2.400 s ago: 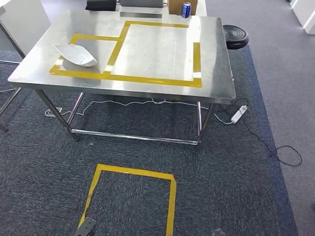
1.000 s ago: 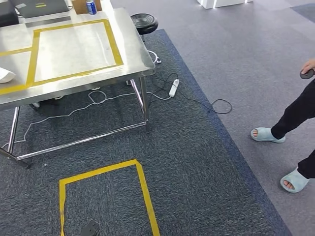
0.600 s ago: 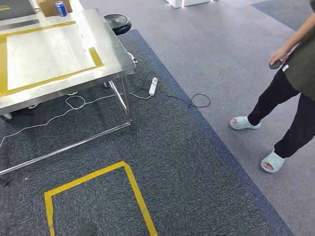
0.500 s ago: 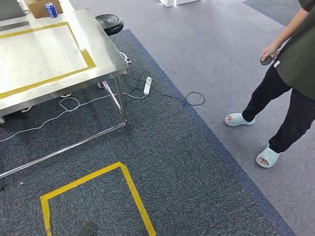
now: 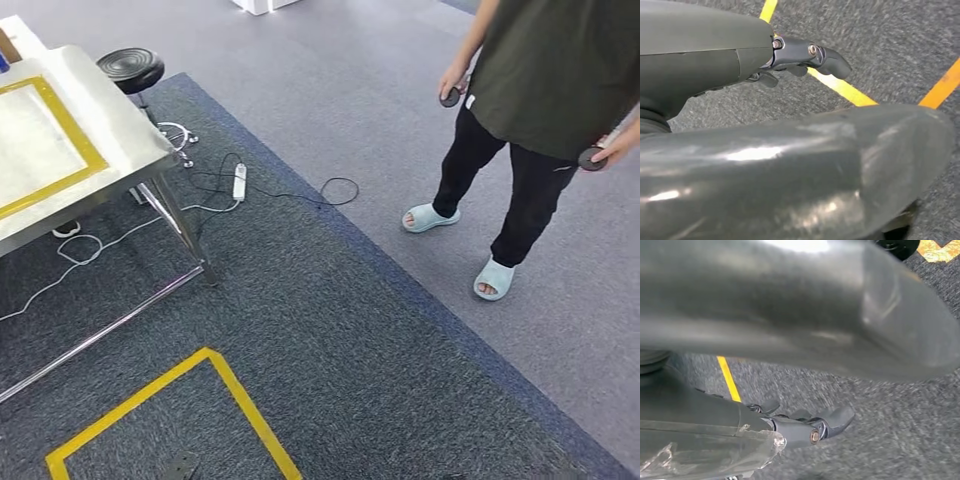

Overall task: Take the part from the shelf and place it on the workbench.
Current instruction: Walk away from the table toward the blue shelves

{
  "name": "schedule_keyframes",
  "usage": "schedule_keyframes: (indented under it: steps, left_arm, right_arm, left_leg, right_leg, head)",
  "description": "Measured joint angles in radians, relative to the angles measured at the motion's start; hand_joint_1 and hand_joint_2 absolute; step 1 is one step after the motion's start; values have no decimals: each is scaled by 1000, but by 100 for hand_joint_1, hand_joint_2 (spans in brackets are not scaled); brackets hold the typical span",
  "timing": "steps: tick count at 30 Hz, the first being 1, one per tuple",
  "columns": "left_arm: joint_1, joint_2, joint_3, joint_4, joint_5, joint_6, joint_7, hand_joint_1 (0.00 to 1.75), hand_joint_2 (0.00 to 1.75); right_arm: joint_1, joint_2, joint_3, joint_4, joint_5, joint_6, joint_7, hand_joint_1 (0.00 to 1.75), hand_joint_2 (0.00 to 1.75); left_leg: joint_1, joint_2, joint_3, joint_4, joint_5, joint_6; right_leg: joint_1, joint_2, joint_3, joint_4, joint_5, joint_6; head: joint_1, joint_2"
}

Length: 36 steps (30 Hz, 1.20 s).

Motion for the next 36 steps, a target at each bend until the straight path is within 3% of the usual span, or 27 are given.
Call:
schedule_keyframes:
  steps: [2,4,6,8,10,12,13,14,15,17,19,21,23,24,26,27,28,29,30,32,33,35,36]
  left_arm:
    - [-3,0,16,0,22,-1,0,0,0]
    - [-5,-1,27,0,26,-5,-5,0,0]
    - [-7,-2,31,0,17,-7,-12,0,0]
    - [-7,-1,31,0,10,-7,-16,0,0]
    - [-3,0,32,0,7,-7,-16,0,0]
    - [2,0,32,0,5,-7,-17,0,0]
    - [2,0,32,0,5,-7,-17,0,0]
    - [2,0,32,0,5,-7,-17,0,0]
    - [2,0,32,0,5,-8,-17,0,0]
    - [1,0,34,0,11,-9,-19,0,0]
    - [0,1,40,0,27,-10,-31,0,0]
    - [-3,2,47,0,35,-10,-46,0,0]
    - [-5,4,50,0,30,-10,-52,0,0]
    - [-5,5,51,0,28,-10,-53,0,0]
    - [-2,7,53,0,28,-10,-54,0,0]
    - [0,7,54,0,28,-10,-54,0,0]
    - [1,7,54,0,28,-8,-53,0,0]
    - [2,8,54,0,28,-6,-51,0,0]
    - [2,8,54,0,28,-4,-49,0,0]
    - [1,8,55,0,28,0,-44,0,0]
    - [0,7,55,0,30,3,-42,0,0]
    - [-2,4,57,0,34,10,-40,0,0]
    - [-3,2,59,0,36,14,-40,0,0]
  right_arm:
    - [-1,0,0,0,0,0,4,0,0]
    - [-2,0,0,0,2,-1,12,0,0]
    - [4,0,0,0,5,-1,16,0,0]
    - [8,-1,0,0,8,-1,18,0,0]
    - [3,-1,1,0,9,-1,17,0,0]
    - [-1,-1,1,0,9,0,17,0,0]
    - [0,-1,1,0,9,0,17,0,0]
    - [2,-1,1,0,9,0,17,0,0]
    - [3,-1,1,0,9,0,17,0,0]
    - [1,-1,1,0,8,0,16,0,0]
    - [-1,-2,1,0,6,0,15,0,0]
    - [0,-2,1,0,5,0,13,0,0]
    - [2,-2,0,0,5,0,12,0,0]
    - [1,-2,0,0,5,0,11,0,0]
    - [-2,-2,0,0,5,0,10,0,0]
    - [-2,-2,0,0,5,0,10,0,0]
    - [-1,-2,0,0,5,0,9,0,0]
    - [0,-2,0,0,6,0,8,0,0]
    - [1,-2,0,0,8,-1,5,0,0]
    - [1,-2,1,0,15,-12,-15,0,0]
    - [1,-2,2,0,20,-24,-32,0,0]
    - [1,-3,6,0,28,-47,-59,0,0]
    - [4,-3,8,0,32,-54,-63,0,0]
  left_leg:
    - [6,-49,54,-127,59,3]
    - [9,-82,78,-186,71,10]
    - [7,-62,80,-192,70,23]
    - [8,-37,83,-196,73,37]
    - [6,-7,84,-197,73,46]
    - [3,26,86,-197,70,48]
    - [3,41,88,-196,68,47]
    - [3,54,91,-196,66,46]
    - [3,67,95,-196,63,43]
    - [-1,91,106,-196,54,33]
    - [-8,110,114,-197,48,23]
    - [-9,128,119,-203,47,12]
    - [-4,102,114,-183,26,2]
    - [-3,75,97,-146,1,0]
    - [-2,26,34,-17,-61,0]
    - [-3,17,0,45,-81,0]
    - [-3,13,-24,80,-82,1]
    - [-4,10,-31,80,-63,3]
    - [-3,7,-19,42,-28,5]
    - [0,-31,33,-88,46,9]
    - [2,-53,56,-141,65,10]
    - [3,-74,74,-186,70,16]
    - [3,-65,74,-188,69,21]
  right_leg:
    - [0,28,-4,6,2,9]
    - [0,52,-15,10,3,21]
    - [-3,68,-25,7,7,33]
    - [-2,27,-42,37,-13,43]
    - [-1,-43,-93,146,-76,51]
    - [-4,-71,-150,270,-130,56]
    - [-6,-75,-158,293,-132,58]
    - [-7,-79,-145,274,-115,58]
    - [-8,-88,-112,218,-84,57]
    - [-5,-136,-36,82,-33,52]
    - [0,-160,-5,24,-20,40]
    - [2,-135,-8,22,-18,26]
    - [0,-110,-9,16,-13,13]
    - [-2,-97,-9,13,-10,7]
    - [-2,-70,-11,11,-8,1]
    - [-2,-55,-11,11,-8,-1]
    - [-1,-38,-11,11,-8,-1]
    - [-1,-22,-10,11,-8,-1]
    - [-2,-6,-9,11,-7,0]
    - [-2,23,-10,14,-6,7]
    - [-2,37,-13,16,-5,12]
    - [-2,60,-22,17,-3,24]
    - [-4,70,-25,13,-1,30]
  head:
    - [0,0]
    - [1,0]
    - [1,0]
    - [7,0]
    - [14,0]
    - [14,0]
    - [15,0]
    - [15,0]
    - [15,0]
    - [14,0]
    - [12,0]
    - [10,0]
    - [8,0]
    - [5,0]
    - [1,0]
    - [0,0]
    - [0,0]
    - [0,0]
    - [0,0]
    - [0,0]
    - [0,0]
    - [-1,0]
    - [-1,0]
